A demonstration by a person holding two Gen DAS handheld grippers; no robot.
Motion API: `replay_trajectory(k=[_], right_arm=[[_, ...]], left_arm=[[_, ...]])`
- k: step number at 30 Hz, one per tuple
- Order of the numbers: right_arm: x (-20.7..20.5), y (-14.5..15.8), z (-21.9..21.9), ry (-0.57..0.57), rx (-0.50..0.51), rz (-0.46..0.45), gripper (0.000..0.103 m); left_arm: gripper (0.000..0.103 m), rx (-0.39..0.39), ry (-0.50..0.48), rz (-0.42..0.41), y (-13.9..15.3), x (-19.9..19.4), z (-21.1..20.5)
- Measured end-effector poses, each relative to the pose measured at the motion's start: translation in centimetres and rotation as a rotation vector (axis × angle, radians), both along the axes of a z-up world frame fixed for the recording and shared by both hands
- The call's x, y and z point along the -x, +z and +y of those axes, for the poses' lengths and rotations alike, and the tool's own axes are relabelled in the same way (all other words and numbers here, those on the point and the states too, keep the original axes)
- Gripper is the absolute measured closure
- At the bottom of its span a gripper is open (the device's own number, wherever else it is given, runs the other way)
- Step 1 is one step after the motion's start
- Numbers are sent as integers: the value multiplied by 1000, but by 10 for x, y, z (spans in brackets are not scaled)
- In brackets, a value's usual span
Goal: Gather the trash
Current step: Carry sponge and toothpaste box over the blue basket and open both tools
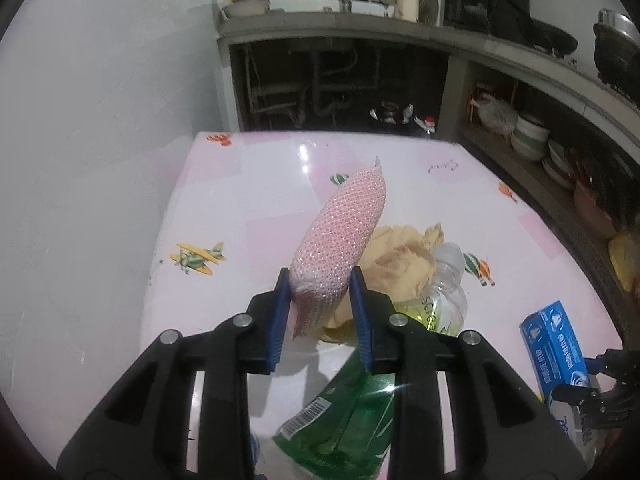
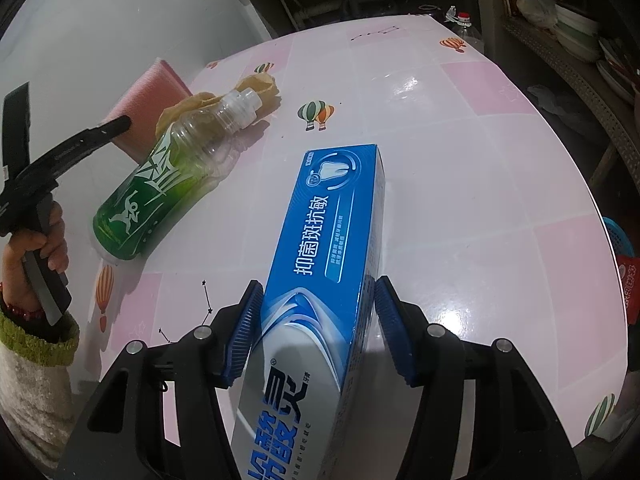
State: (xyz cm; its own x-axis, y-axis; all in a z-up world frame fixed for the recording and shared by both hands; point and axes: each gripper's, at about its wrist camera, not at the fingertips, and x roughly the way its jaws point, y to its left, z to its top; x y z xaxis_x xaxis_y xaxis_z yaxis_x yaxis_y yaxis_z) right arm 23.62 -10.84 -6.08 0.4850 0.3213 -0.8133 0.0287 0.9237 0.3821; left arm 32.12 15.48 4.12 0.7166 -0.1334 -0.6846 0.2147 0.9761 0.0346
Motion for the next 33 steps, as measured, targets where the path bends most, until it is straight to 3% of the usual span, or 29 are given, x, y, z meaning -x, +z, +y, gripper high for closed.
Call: replay_trajectory(k=[7,16,26,33], right_arm=[[0,1,0,-13,-7,-3,48],[5,6,-12,-40,-33,-11,49],[20,19,-28,-86,-35,-44,49],[33,19,-42,-128,-68,-48,50]], left_arm=[[76,17,-12,-103,23,26,1],[76,79,-76,-168,50,70,-15],[76,112,-217,-143,49,108,-58],[76,160,-236,-76,30,119,-76]])
